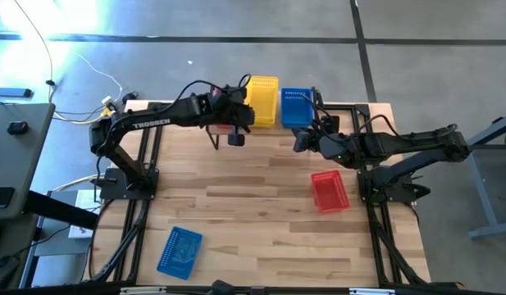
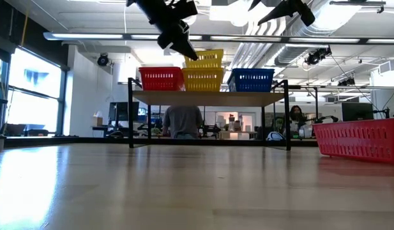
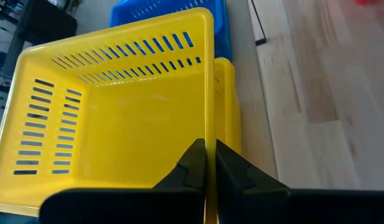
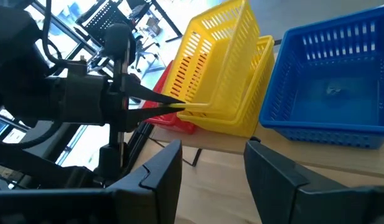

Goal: Stack baskets on shelf by color
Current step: Stack the yellow bin on the stacked yellow bins on the shelf, then stack the blue bin on the stacked blue bins on the shelf

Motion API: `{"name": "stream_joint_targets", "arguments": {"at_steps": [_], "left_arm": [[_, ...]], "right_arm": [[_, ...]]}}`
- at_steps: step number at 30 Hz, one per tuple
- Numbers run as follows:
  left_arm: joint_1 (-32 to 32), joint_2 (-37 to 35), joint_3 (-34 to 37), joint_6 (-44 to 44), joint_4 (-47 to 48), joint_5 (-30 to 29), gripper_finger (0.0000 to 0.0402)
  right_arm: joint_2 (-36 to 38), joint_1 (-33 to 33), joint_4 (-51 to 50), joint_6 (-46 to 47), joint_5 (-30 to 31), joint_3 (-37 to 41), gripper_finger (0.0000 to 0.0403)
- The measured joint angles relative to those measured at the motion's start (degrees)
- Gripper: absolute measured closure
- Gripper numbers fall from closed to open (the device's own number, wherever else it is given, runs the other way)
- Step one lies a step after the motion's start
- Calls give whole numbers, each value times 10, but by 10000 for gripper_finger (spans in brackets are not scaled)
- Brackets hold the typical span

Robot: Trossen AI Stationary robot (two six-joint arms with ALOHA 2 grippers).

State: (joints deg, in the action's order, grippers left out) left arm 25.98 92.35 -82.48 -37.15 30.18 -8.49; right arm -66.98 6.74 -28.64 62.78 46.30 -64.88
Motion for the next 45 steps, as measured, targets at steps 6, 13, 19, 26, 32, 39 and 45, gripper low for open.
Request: {"name": "stream_joint_targets", "arguments": {"at_steps": [6,13,19,26,32,39,45], "left_arm": [[0,2,0,3,-6,0,392],[0,2,0,24,-4,-16,382],[-4,2,0,24,-4,-16,381],[-6,2,0,24,-4,2,380],[-6,2,0,15,-4,3,380],[-6,2,0,11,-5,3,356],[-6,2,0,30,-6,1,298]], "right_arm": [[0,0,0,-3,-1,0,246],[0,0,0,-3,-1,0,246],[0,0,-4,-3,-3,0,246],[0,0,-5,-3,-3,0,246],[0,0,-4,-3,-3,0,246],[0,0,-4,-3,-3,0,246],[0,0,-4,-3,-3,0,246]]}}
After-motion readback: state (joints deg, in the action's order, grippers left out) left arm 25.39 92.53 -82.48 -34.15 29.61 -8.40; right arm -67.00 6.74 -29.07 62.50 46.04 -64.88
